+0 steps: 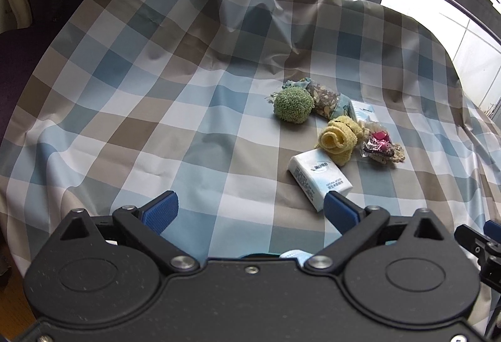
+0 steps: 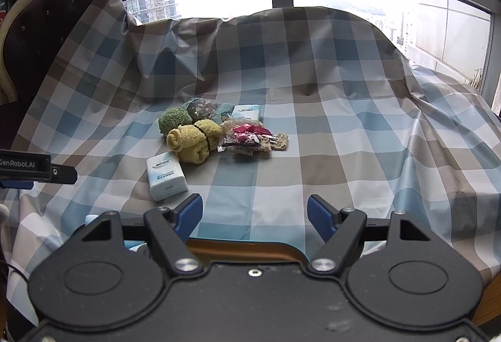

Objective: Organize soft objects

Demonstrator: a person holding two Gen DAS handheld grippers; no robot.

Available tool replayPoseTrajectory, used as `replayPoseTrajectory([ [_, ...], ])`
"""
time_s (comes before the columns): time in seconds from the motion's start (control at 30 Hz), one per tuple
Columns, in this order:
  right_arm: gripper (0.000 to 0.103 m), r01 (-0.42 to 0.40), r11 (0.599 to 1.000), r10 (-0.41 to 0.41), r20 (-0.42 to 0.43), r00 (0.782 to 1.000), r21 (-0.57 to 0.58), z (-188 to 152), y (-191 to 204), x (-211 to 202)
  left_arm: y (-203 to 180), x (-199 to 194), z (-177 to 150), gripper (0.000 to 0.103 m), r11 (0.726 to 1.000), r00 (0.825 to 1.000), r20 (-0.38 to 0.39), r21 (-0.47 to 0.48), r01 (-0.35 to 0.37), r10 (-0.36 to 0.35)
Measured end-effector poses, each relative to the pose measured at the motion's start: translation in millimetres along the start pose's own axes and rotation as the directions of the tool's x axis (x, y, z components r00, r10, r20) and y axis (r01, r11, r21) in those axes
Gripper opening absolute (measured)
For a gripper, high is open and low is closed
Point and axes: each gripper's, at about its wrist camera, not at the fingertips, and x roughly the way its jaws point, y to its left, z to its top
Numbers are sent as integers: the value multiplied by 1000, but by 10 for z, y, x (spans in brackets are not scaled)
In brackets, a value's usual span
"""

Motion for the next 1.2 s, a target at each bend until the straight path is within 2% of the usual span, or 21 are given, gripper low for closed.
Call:
replayPoseTrajectory([
  [0.1,74,-2,1000,2,-1,1000,-10,96,10,136,19,99,94,99,1000,1000,-6,-5,25,-25],
  [0.4,75,13,999,-14,-9,1000,-48,387,-14,605,-103,471,355,99,997,999,-45,81,-2,5],
  [0.53,76,16,998,-17,-21,1000,-53,492,-39,840,-239,656,378,99,985,997,-77,168,23,-11],
  [0.6,76,14,998,-16,-33,999,-55,523,-45,951,-337,733,349,99,970,995,-98,238,48,-25],
  [0.77,76,12,998,-15,-56,998,-62,549,-53,1168,-615,911,192,99,897,987,-153,427,109,-47],
  [0.9,76,5,999,-8,-77,997,-43,534,-93,1299,-742,1018,116,99,851,973,-210,492,186,-91],
  [1.0,76,5,999,-9,-89,996,-36,519,-129,1372,-815,1161,104,99,834,969,-237,520,186,-68],
  [1.1,77,4,1000,-7,-97,995,-28,522,-171,1437,-814,1346,135,97,845,963,-265,504,180,-46],
  [1.2,77,4,1000,-7,-101,995,-23,540,-203,1488,-750,1491,202,93,878,953,-297,442,184,-50],
])
